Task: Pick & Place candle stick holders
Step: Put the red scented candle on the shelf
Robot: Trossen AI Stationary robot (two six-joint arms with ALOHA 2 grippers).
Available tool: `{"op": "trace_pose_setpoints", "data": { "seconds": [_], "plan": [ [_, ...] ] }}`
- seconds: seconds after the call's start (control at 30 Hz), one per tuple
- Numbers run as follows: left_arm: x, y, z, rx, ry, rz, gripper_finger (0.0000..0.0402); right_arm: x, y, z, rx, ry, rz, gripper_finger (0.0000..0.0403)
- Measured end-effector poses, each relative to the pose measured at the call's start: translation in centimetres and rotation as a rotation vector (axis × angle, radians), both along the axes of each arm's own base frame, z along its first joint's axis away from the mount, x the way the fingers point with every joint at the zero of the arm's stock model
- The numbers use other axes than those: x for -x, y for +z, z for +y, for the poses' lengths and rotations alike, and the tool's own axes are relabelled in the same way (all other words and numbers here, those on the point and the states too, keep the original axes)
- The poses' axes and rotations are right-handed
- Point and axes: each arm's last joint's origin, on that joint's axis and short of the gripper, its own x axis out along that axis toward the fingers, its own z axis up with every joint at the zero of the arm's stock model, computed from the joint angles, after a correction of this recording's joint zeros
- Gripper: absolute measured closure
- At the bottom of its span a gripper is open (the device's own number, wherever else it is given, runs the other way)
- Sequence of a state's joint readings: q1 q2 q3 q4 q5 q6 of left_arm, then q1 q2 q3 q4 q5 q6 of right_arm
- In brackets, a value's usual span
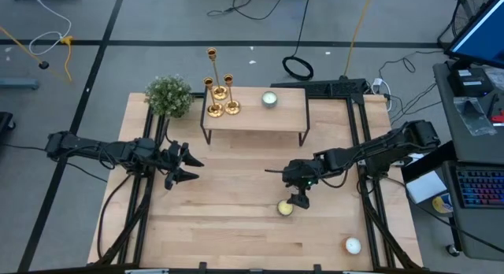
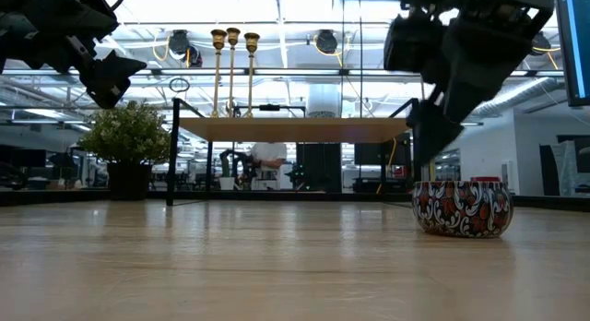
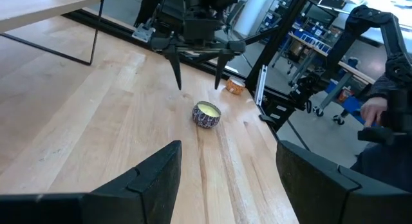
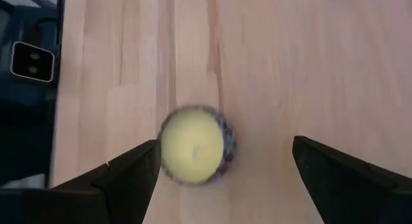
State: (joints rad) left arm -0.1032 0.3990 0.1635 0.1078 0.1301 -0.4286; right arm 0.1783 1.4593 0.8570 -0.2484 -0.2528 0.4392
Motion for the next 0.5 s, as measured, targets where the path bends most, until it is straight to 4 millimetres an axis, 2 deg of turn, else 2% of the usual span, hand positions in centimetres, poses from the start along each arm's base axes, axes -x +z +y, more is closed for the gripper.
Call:
{"op": "trace_pose_setpoints", "data": {
  "seconds": [0.2,0.5],
  "plan": [
    [0.0,0.0,0.0,0.028,0.003,0.007,0.0149,-0.6,0.7,1.1,0.057,0.117,-0.156,0.0062],
    [0.0,0.0,0.0,0.028,0.003,0.007,0.0149,-0.5,0.6,1.2,0.052,0.115,-0.147,0.0062]
  ]
}}
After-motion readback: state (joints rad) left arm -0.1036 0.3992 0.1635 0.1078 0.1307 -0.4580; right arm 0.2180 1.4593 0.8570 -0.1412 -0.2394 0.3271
